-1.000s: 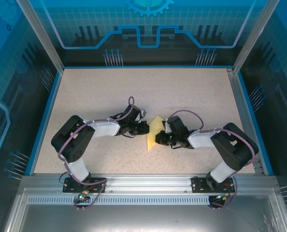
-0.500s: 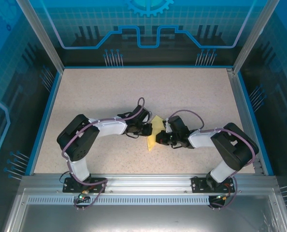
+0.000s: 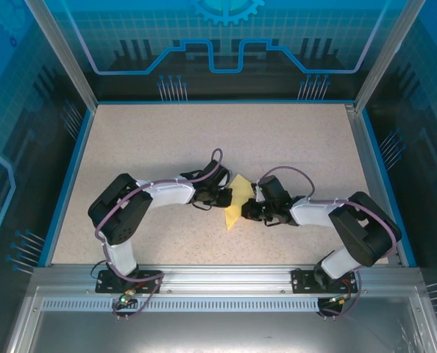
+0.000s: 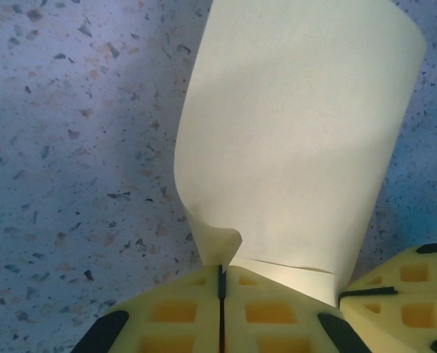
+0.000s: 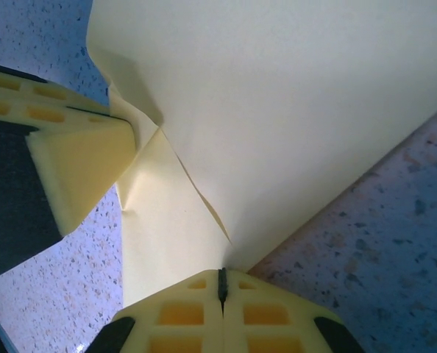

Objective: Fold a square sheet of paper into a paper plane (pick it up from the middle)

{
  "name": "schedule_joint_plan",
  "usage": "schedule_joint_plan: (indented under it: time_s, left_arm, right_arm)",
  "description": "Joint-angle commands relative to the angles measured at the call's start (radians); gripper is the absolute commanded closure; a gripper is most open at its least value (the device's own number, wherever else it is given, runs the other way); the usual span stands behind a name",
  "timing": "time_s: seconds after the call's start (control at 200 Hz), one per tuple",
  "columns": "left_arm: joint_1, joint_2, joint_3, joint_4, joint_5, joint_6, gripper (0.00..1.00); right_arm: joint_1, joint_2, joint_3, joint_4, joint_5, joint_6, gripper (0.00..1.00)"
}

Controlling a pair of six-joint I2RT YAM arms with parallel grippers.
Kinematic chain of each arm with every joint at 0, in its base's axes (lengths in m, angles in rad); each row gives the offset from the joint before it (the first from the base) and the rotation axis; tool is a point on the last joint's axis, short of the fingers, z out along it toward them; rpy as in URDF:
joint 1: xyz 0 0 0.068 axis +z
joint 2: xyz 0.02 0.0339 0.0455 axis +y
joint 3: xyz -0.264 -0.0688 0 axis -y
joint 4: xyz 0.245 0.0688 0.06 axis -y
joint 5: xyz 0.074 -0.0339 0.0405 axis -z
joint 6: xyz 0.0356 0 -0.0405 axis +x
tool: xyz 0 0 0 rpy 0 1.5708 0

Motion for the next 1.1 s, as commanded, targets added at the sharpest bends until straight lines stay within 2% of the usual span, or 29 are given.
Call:
schedule_joint_plan:
  time_s: [0.0, 0.58, 1.095]
  left_arm:
    - [-0.006, -0.004, 0.031, -0.026, 0.022, 0.005, 0.92]
    - [-0.005, 0.043, 0.085, -0.006, 0.139, -0.056, 0.92]
    - [-0.006, 0.094, 0.075, 0.099, 0.206, -0.136, 0.92]
  right_arm:
    - [-0.013, 0.034, 0.036, -0.02, 0.001, -0.023, 0.97]
    - [-0.014, 0.072, 0.035, -0.017, -0.011, -0.036, 0.97]
    - [-0.016, 0.068, 0.017, 0.03, -0.019, -0.037, 0.98]
